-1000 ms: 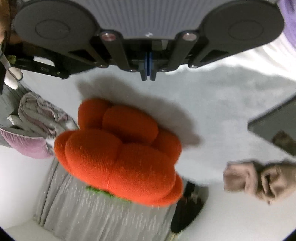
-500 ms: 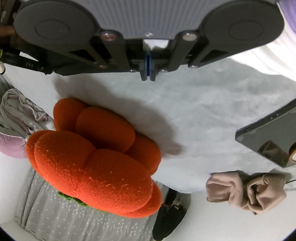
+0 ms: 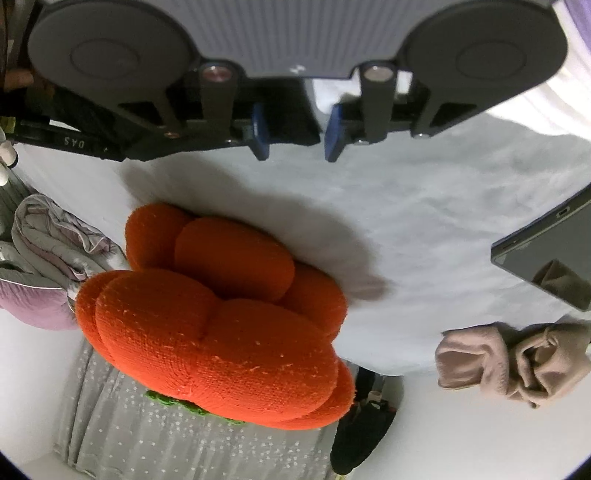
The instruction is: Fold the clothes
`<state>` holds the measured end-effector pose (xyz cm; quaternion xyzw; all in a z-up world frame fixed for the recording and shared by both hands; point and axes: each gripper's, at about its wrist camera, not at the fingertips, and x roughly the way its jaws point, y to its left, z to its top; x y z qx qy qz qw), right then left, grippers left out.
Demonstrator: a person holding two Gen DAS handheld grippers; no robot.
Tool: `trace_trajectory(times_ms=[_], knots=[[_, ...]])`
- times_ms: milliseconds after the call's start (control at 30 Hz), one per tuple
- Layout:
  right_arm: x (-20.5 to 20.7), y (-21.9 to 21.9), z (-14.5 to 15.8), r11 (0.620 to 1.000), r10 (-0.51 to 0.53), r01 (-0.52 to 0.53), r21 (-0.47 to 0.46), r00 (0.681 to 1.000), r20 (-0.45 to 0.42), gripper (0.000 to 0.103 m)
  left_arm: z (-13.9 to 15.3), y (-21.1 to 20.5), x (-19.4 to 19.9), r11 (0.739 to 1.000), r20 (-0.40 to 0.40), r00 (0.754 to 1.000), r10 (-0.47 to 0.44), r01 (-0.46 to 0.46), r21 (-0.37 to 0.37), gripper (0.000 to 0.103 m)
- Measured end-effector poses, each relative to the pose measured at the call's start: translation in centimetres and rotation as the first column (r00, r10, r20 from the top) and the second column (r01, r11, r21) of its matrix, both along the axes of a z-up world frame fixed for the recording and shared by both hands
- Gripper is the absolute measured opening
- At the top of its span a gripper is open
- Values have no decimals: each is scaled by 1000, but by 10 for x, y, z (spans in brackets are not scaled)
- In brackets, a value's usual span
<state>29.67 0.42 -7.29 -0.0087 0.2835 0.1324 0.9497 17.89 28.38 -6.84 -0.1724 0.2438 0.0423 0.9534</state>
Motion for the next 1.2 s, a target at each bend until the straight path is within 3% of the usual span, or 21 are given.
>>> trace_trajectory(times_ms=[100,333,600,700,967,1200], knots=[[-2,0,1,1000,-24,24,-5,1000,13,68,0,0,0,1000,0,1000,-8,8,-4,40],[-20,-32,13,984,-109,110,141,994,-19,70,-1,0,0,999,7,999,-31,31,-21,51],[-91,-88,43,971,-193,204,122,976,-96,70,-1,0,-4,997,33,998,-59,60,-48,70],[-116,-117,49,953,-241,261,157,961,-135,70,1,0,-7,996,45,997,-68,71,-55,77],[-169,-168,74,935,-300,319,157,945,-132,71,27,-21,-35,998,36,999,-14,16,-56,94],[-207,-210,86,925,-325,340,168,939,-110,75,55,-61,-58,998,-38,998,-56,55,-24,98]])
